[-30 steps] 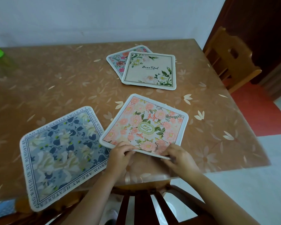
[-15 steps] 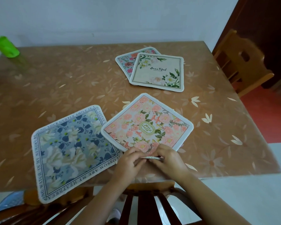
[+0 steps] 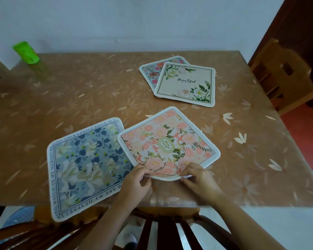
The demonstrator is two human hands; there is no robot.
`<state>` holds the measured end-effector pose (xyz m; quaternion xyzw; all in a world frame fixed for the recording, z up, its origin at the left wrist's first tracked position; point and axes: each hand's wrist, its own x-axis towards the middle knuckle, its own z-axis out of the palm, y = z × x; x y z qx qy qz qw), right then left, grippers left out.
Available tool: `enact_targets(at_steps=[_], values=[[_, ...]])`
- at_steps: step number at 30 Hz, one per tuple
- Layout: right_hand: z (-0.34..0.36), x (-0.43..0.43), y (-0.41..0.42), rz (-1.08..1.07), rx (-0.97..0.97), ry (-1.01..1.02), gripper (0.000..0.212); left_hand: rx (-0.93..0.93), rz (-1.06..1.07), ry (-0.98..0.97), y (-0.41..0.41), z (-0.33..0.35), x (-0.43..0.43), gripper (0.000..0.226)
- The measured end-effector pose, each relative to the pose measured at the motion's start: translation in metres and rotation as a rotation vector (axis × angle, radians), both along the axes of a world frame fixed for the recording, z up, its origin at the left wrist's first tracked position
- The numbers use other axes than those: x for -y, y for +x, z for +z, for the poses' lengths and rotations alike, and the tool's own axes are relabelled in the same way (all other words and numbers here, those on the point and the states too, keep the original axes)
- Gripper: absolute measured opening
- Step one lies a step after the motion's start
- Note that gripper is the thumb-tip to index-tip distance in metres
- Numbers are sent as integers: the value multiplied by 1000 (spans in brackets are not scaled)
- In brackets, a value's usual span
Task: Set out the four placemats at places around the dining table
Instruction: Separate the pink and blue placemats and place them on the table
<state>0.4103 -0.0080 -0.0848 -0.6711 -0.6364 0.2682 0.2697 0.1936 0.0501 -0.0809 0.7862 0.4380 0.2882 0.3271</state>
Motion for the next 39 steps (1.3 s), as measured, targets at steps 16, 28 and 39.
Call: enact_targets(at_steps=[16,28,39], values=[[-10,-23,-45,122,59,57,4,-202,-50,61,-1,-16,10,11],[-22,-16,-11,47,121,-7,11,-139,12,-43,-4,-21,8,8],[-21,-14,15,-144,56,-68,4,-46,34,-95,-9,-24,6,12]])
